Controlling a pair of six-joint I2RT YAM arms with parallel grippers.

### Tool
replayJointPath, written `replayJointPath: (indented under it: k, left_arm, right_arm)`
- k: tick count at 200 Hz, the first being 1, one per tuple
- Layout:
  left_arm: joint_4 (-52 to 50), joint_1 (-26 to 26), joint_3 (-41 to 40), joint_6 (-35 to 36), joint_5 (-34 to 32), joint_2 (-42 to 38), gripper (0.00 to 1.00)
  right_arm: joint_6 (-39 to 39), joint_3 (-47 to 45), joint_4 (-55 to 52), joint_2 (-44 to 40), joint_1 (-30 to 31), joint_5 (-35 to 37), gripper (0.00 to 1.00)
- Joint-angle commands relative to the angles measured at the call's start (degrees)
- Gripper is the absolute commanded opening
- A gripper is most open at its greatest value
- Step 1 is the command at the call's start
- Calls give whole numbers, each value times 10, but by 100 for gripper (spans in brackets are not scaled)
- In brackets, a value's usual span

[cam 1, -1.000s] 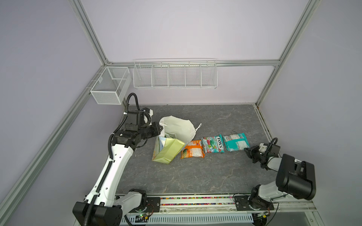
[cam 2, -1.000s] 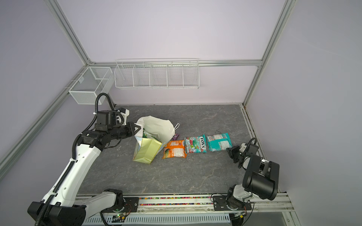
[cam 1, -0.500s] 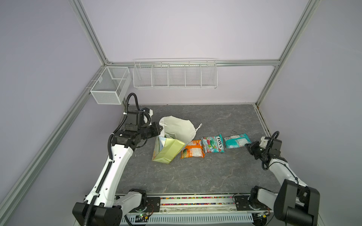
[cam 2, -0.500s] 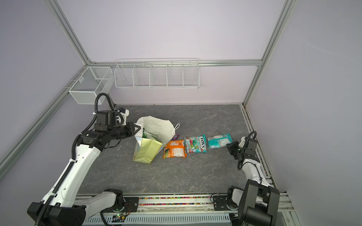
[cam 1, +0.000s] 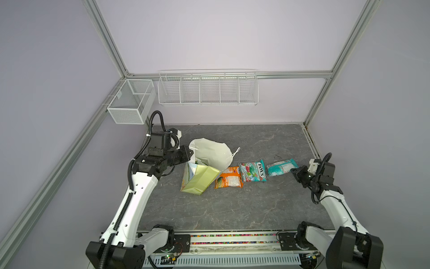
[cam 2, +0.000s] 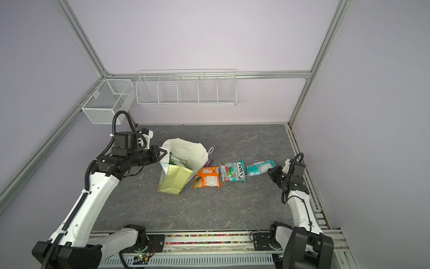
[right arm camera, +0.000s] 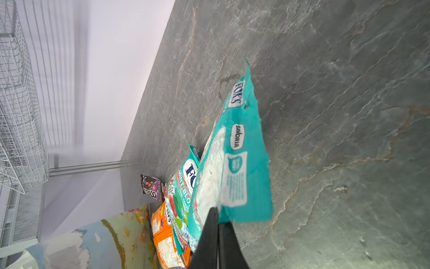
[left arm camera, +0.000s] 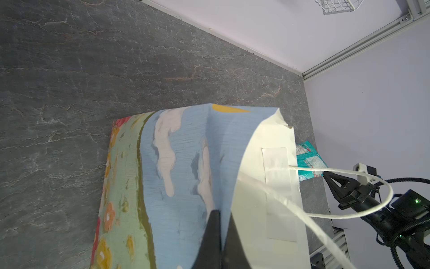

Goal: Place the snacks into the paper bag
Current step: Pick up the snack from the middle-right of the table.

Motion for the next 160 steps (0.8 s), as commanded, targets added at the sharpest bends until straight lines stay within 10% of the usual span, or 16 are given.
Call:
replayJointPath:
  k: [1, 160]
  left_arm:
    - [19, -1, 26, -6, 13, -17, 0]
    - [21, -1, 28, -10, 14, -24, 0]
  right_arm:
    - [-11, 17, -9, -16, 7, 6, 7]
    - [-21, 48, -41, -73, 26, 1, 7]
